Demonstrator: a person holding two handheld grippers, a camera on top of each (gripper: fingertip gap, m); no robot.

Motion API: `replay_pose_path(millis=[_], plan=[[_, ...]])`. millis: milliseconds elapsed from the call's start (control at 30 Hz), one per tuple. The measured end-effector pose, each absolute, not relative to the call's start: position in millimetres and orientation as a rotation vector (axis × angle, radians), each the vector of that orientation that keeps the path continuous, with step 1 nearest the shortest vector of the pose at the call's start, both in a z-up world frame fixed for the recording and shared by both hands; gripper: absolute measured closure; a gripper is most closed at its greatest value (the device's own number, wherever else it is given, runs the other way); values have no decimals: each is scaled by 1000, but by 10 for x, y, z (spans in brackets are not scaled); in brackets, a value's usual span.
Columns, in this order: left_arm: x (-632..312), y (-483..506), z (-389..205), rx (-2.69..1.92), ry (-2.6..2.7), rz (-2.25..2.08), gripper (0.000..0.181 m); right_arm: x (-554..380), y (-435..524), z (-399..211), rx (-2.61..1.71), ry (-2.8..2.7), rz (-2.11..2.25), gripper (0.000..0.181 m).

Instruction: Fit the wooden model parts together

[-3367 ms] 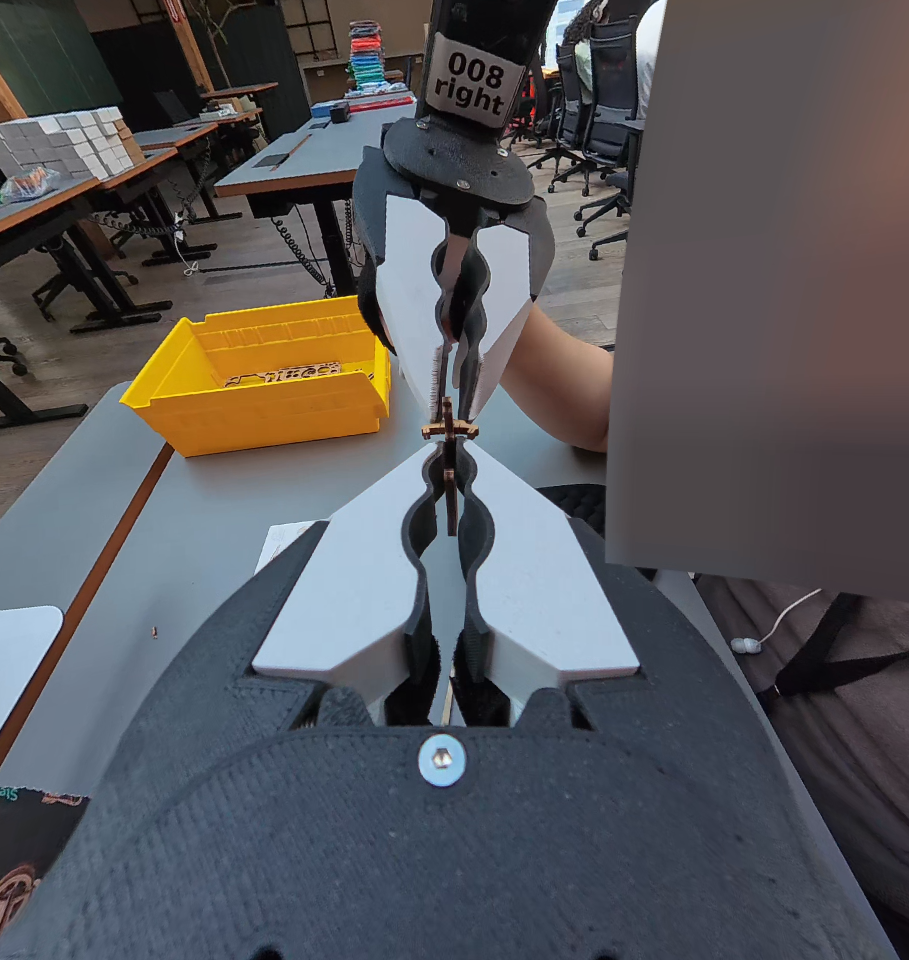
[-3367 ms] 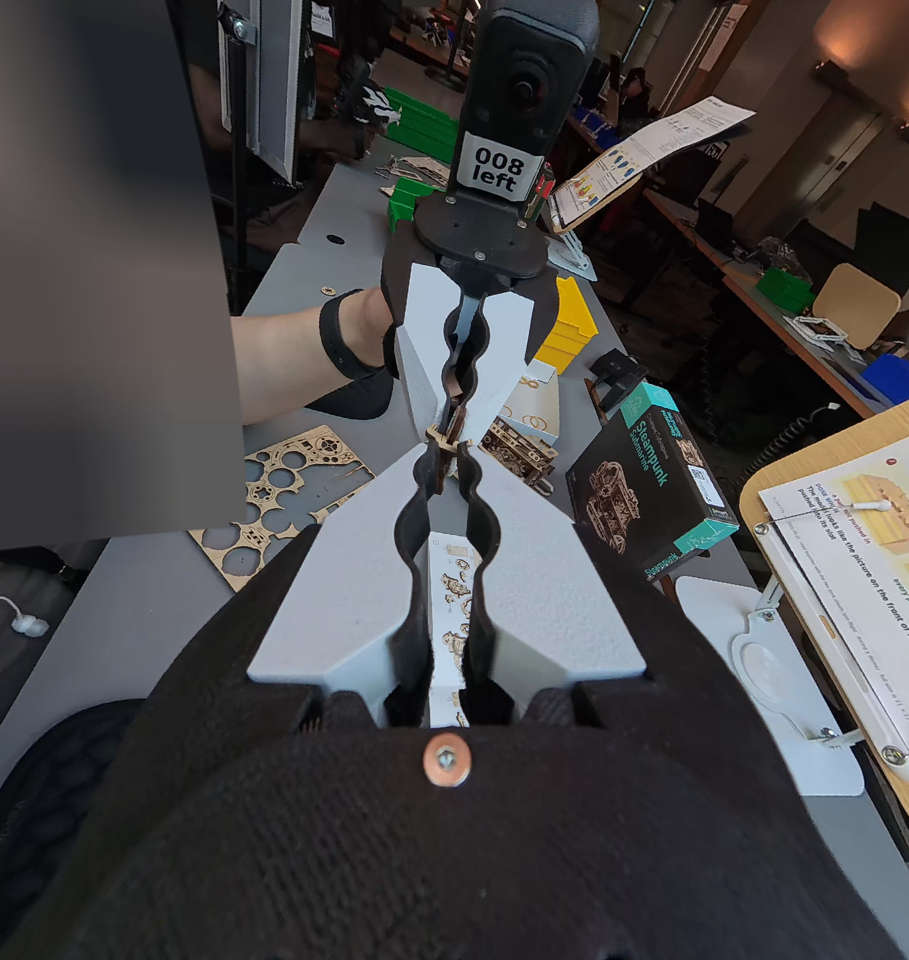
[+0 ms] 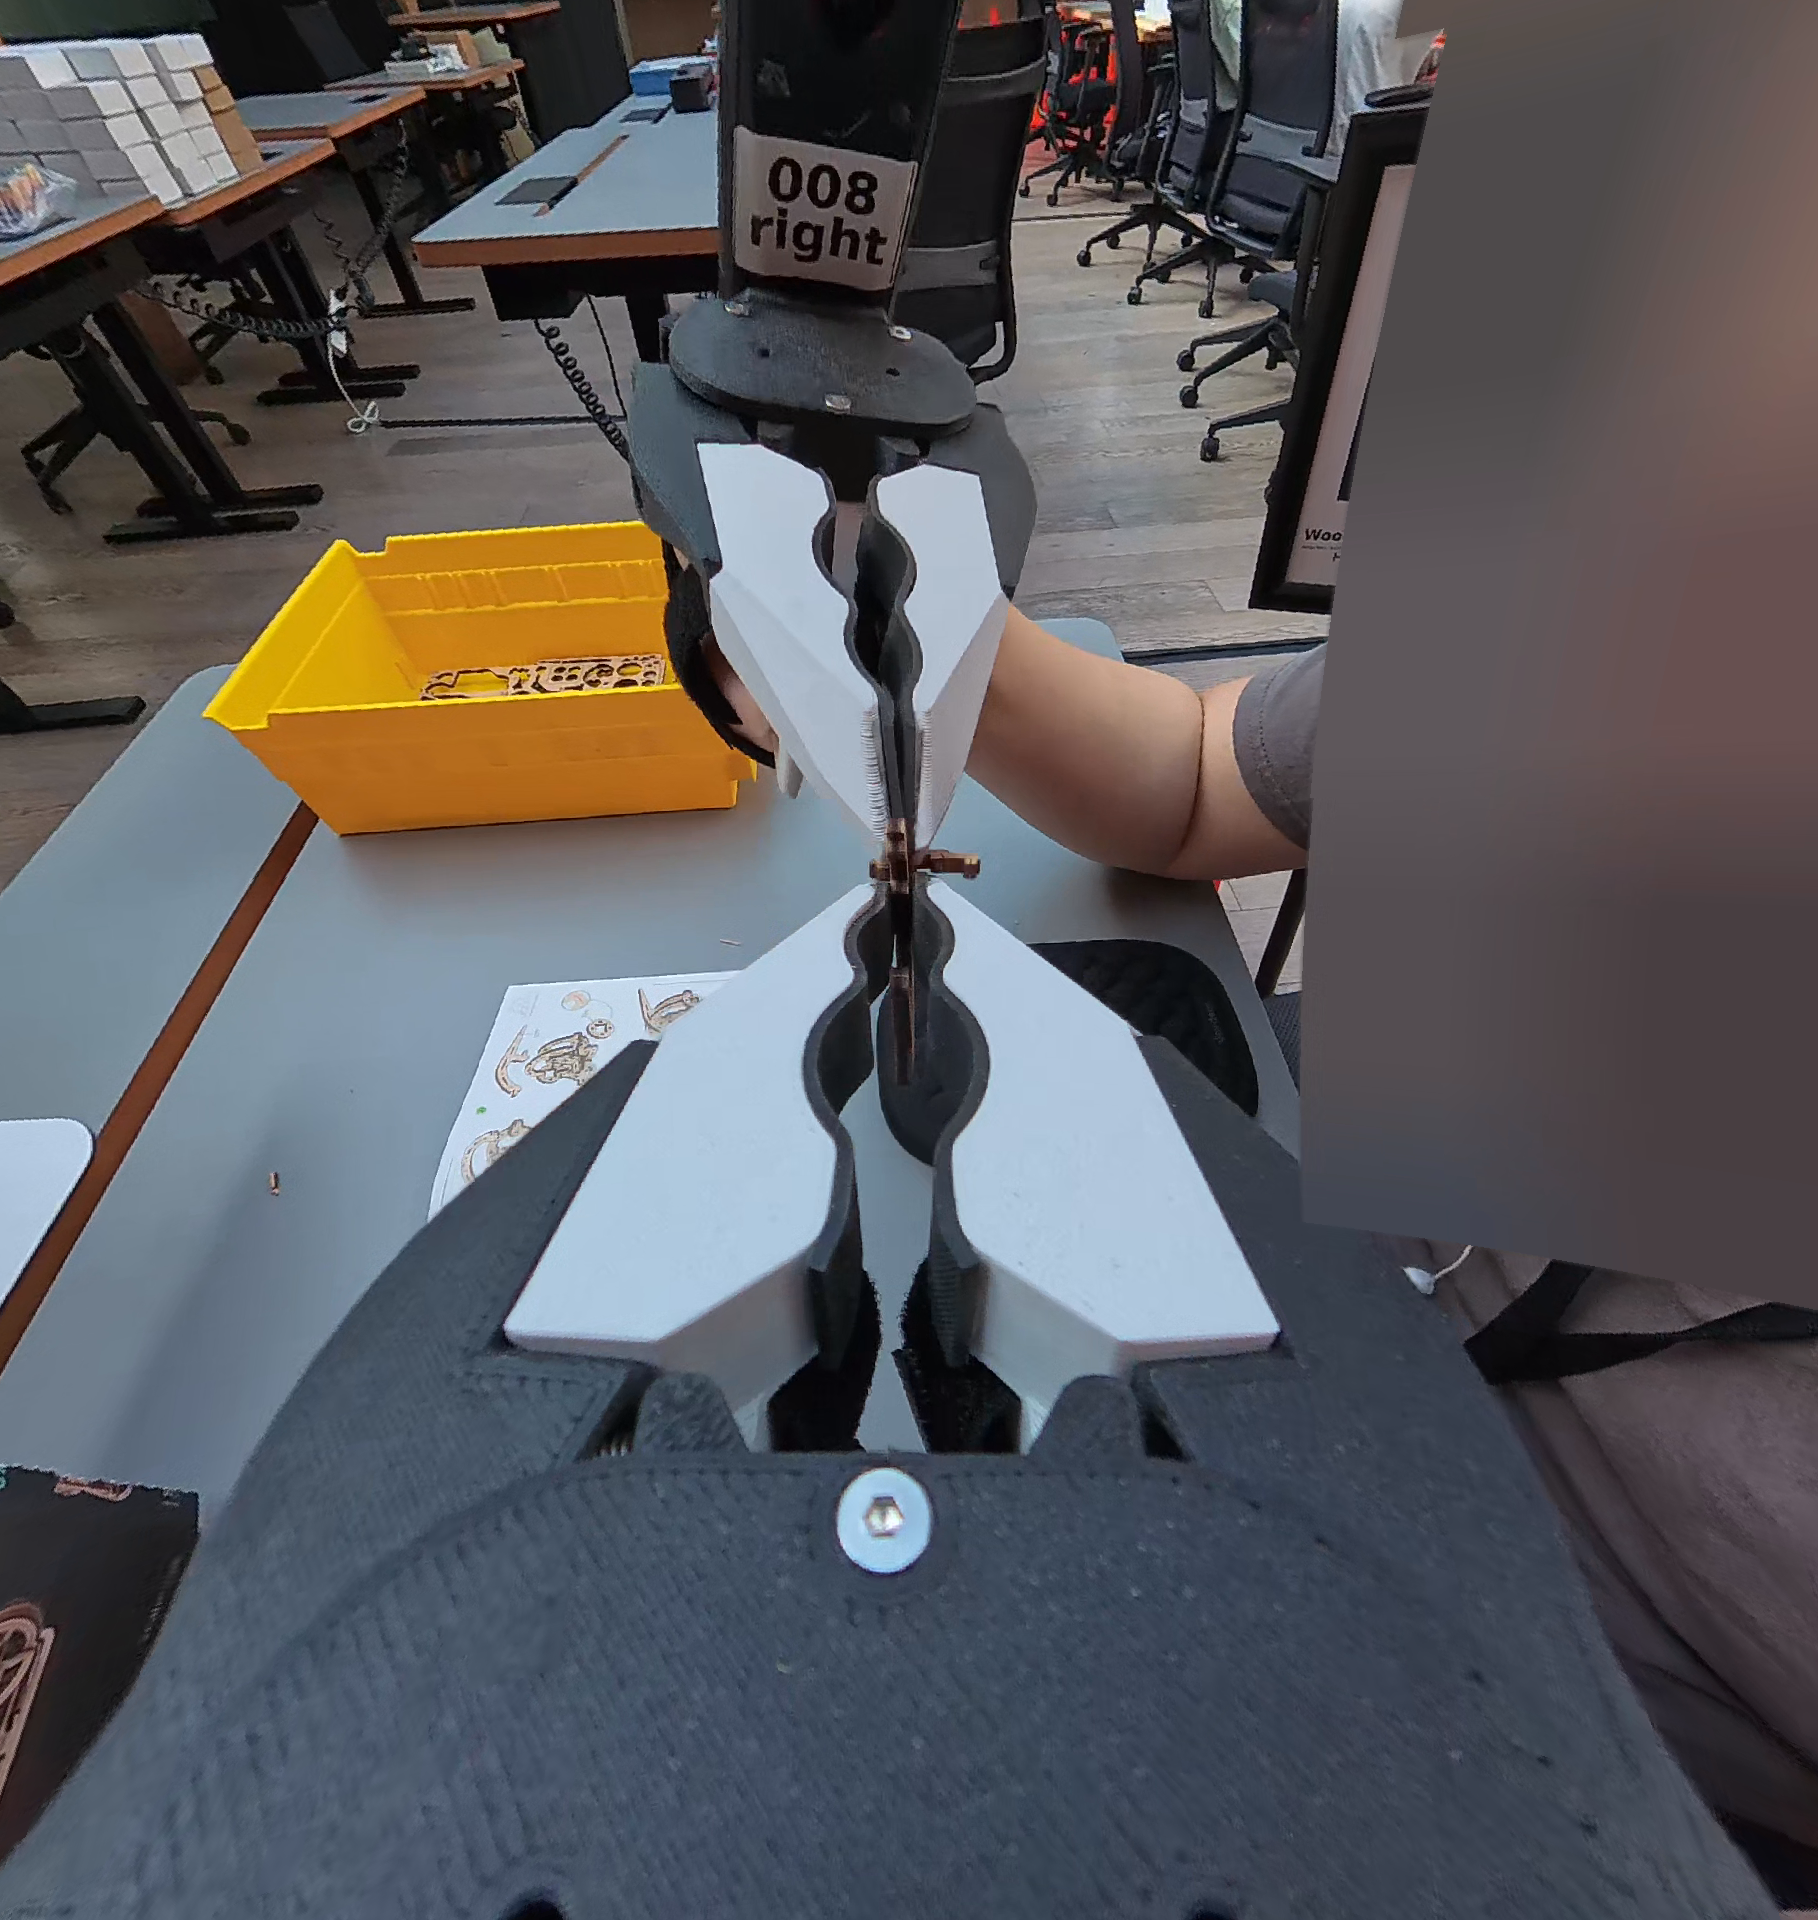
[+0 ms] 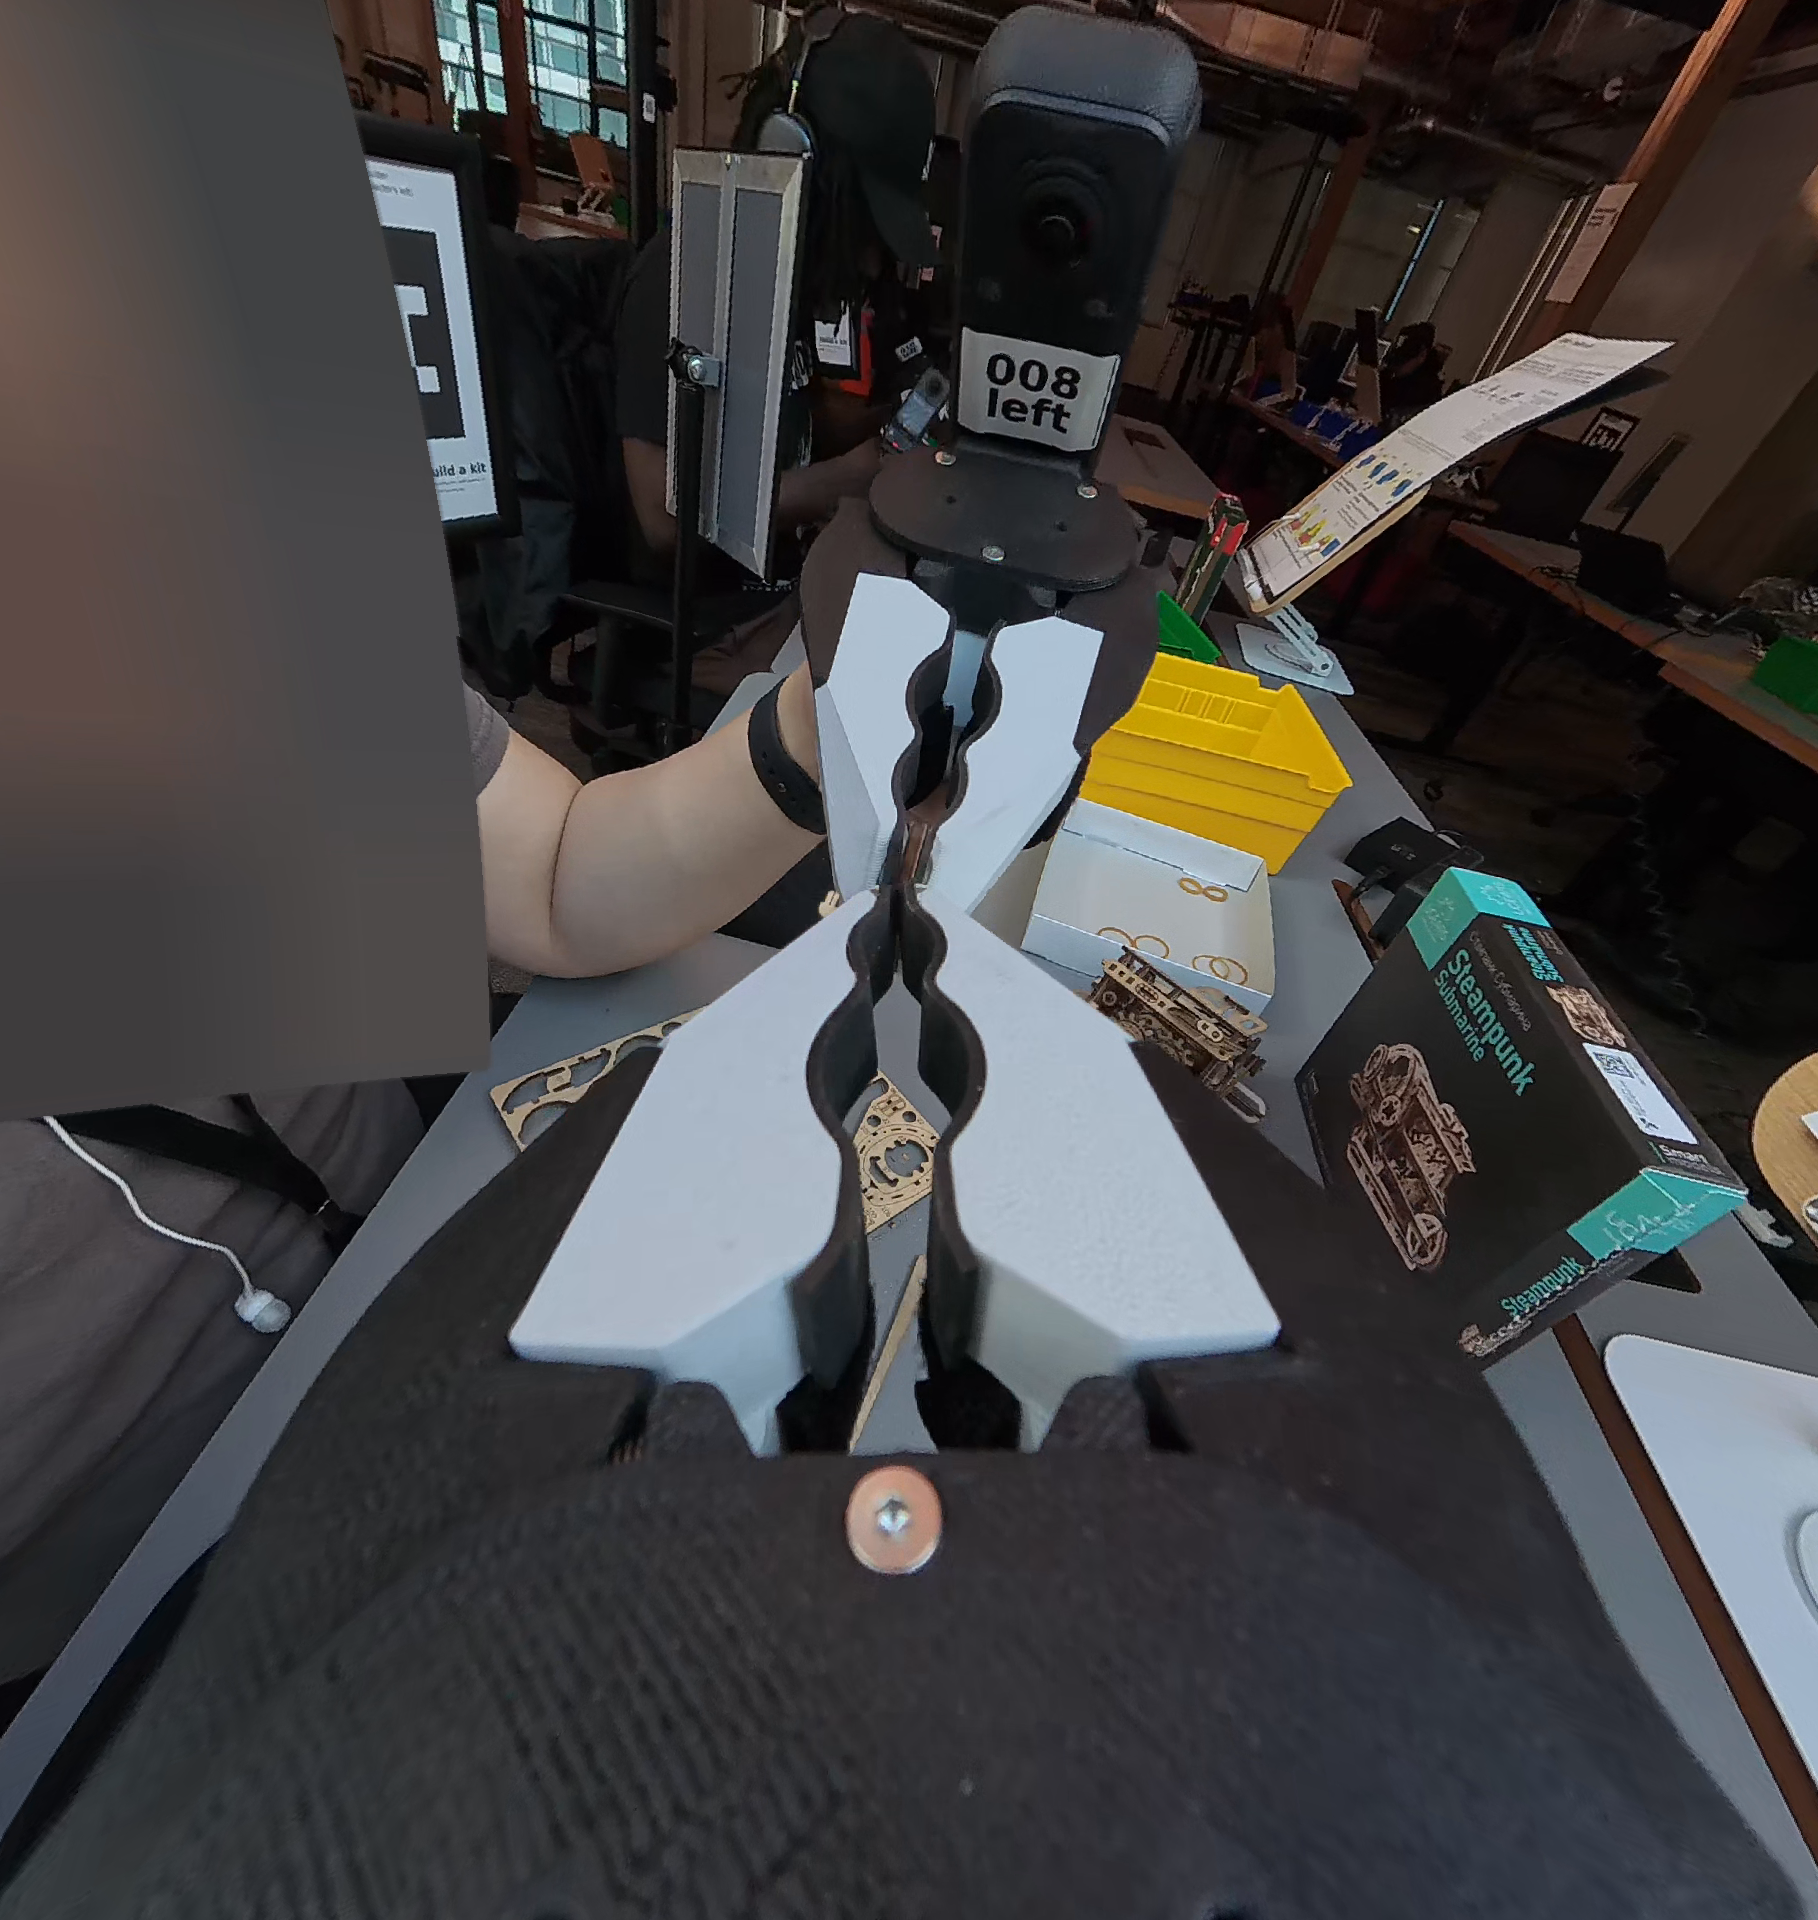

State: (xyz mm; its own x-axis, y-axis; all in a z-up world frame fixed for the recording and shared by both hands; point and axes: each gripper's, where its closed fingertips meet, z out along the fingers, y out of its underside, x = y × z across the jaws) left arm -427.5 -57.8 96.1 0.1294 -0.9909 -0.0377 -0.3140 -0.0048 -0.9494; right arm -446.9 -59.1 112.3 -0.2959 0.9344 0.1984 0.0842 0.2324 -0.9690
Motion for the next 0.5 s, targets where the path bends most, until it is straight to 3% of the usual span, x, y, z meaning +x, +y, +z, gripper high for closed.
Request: replay_pose_path(millis=[500], plan=[[-4335, -390, 918, -1499, 1277, -973, 181, -4393, -437, 1243, -970, -1509, 1188, 178]])
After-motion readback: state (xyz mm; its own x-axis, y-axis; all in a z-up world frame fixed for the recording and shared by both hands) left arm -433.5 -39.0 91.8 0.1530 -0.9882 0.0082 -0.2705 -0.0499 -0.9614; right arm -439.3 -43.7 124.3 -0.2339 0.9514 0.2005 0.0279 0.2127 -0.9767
